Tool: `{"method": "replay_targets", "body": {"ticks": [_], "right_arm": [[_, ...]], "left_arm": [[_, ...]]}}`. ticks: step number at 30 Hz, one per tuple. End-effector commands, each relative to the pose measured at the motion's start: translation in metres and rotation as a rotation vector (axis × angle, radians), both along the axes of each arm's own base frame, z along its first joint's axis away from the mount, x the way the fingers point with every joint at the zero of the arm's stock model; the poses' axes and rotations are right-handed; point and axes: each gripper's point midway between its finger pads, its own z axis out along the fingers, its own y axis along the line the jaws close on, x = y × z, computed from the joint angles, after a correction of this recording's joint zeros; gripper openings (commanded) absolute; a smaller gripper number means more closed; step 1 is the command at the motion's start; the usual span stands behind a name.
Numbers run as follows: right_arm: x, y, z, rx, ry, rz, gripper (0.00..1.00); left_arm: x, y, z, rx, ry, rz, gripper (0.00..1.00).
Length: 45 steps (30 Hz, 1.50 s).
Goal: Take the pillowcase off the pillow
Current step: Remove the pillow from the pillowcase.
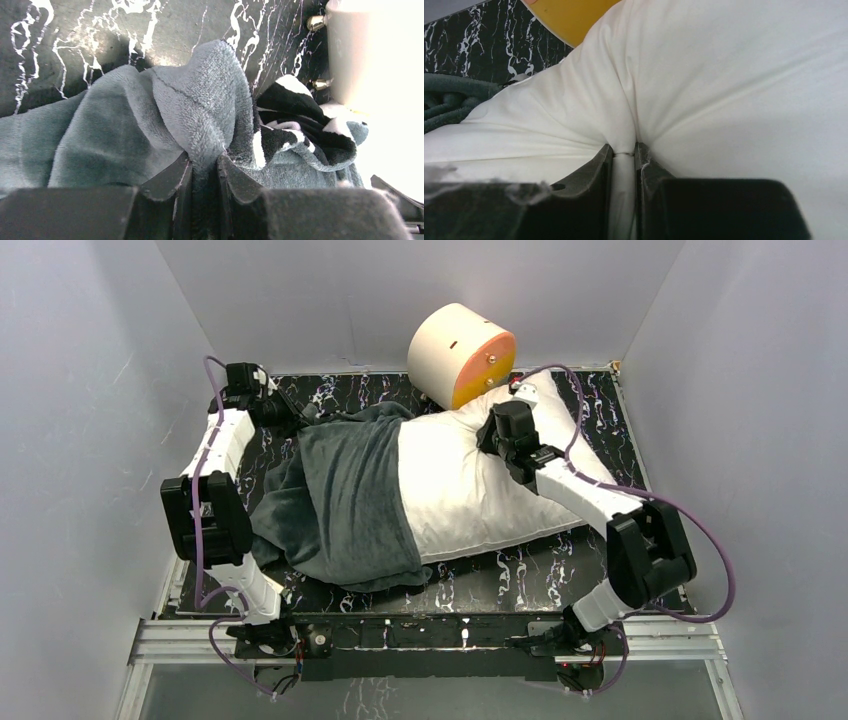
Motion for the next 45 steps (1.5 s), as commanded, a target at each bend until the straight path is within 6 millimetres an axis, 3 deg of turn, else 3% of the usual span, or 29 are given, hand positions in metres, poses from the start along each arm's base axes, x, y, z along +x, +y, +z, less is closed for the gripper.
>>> {"method": "replay_targets", "body": {"ticks": [1,3,6,8,11,12,14,16,21,22,23,24,25,26,29,35,40,45], "right_arm": [[-0.105,-0.117,-0.115,-0.393,0.473,-0.167,0.23],[-0.111,-0.116,-0.114,-0.376,0.473,-0.160,0.23],[-0.117,-0.116,-0.112,-0.357,0.473,-0.155,0.24],[-0.118,-0.115,-0.108,-0.348,0.464,-0.152,0.24],[-0.118,-0.119,-0.102,-0.354,0.445,-0.169,0.25],[-0.116,-0.118,-0.093,-0.340,0.425,-0.163,0.26],[-0.116,-0.113,-0.090,-0.315,0.414,-0.138,0.28],[-0.116,-0.107,-0.089,-0.300,0.414,-0.104,0.30],[-0.117,-0.102,-0.092,-0.289,0.423,-0.072,0.32],[-0.116,-0.100,-0.093,-0.284,0.428,-0.063,0.33],[-0.116,-0.099,-0.095,-0.287,0.436,-0.060,0.33],[-0.116,-0.099,-0.097,-0.290,0.439,-0.058,0.33],[-0.116,-0.101,-0.098,-0.299,0.440,-0.061,0.33],[-0.117,-0.103,-0.099,-0.306,0.442,-0.068,0.33],[-0.118,-0.109,-0.104,-0.311,0.456,-0.088,0.33],[-0.120,-0.121,-0.110,-0.296,0.478,-0.134,0.32],[-0.122,-0.127,-0.110,-0.290,0.483,-0.154,0.32],[-0.122,-0.131,-0.107,-0.289,0.477,-0.170,0.32]], "left_arm": [[0.010,0.055,0.024,0.080,-0.070,0.129,0.19],[0.013,0.044,0.027,0.027,-0.094,0.088,0.13],[0.014,0.027,0.023,-0.059,-0.092,0.026,0.15],[0.014,0.016,0.021,-0.118,-0.091,-0.028,0.00],[0.012,0.018,0.013,-0.112,-0.064,-0.013,0.00],[0.012,0.015,0.014,-0.139,-0.076,-0.006,0.30],[0.020,0.004,0.022,-0.217,-0.112,-0.020,0.58],[0.036,-0.019,0.024,-0.294,-0.122,-0.036,0.82],[0.066,-0.062,-0.021,-0.420,-0.007,-0.023,0.88],[0.076,-0.078,-0.024,-0.500,0.004,-0.044,0.85],[0.079,-0.082,-0.029,-0.517,0.022,-0.037,0.68],[0.079,-0.076,-0.032,-0.504,0.025,0.009,0.44],[0.075,-0.061,-0.038,-0.467,0.024,0.086,0.04],[0.070,-0.047,-0.039,-0.441,0.019,0.137,0.00],[0.057,-0.007,-0.031,-0.396,-0.021,0.236,0.00],[0.019,0.093,0.002,-0.245,-0.088,0.389,0.00],[-0.004,0.126,0.017,-0.133,-0.101,0.415,0.00],[-0.025,0.149,0.009,0.031,-0.041,0.479,0.00]]}}
